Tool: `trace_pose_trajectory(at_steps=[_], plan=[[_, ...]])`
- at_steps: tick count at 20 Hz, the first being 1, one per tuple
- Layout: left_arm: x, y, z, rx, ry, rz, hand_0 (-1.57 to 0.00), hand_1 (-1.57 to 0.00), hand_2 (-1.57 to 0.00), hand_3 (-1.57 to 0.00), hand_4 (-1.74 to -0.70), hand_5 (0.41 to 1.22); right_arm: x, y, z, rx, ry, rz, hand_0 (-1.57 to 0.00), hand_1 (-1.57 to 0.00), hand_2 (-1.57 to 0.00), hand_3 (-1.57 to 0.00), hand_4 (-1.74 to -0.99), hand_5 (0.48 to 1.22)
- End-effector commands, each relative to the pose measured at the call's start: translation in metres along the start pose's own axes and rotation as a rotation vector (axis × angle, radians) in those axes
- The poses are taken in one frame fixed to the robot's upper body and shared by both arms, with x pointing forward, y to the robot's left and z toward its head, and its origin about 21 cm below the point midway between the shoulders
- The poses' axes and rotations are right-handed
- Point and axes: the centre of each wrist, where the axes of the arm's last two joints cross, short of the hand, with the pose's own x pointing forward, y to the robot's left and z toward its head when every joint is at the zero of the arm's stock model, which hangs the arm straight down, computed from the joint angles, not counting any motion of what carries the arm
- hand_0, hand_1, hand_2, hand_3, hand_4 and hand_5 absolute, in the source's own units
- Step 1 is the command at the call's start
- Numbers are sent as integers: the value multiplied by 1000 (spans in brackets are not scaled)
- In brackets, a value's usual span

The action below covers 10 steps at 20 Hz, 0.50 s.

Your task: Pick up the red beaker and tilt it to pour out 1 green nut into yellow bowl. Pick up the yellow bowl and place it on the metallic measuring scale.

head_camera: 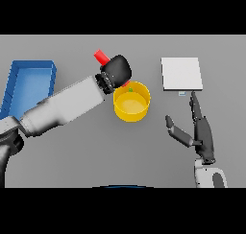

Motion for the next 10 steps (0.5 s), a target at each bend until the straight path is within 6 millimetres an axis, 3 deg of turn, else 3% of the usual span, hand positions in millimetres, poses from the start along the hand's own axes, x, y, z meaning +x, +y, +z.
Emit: trace_pose_trajectory(at_steps=[1,10], plan=[[-2,3,-1,6,-5,-28,-1571,-1571,-1571,-1558,-1739,1221,0,0,-3,-1,2,0,1,1,1,1,-1276,600],[-4,22,-12,-54,-32,-306,-1571,-1571,-1571,-1569,-1734,1221,0,-1,-1,-16,-7,41,1,1,1,1,-1204,591]])
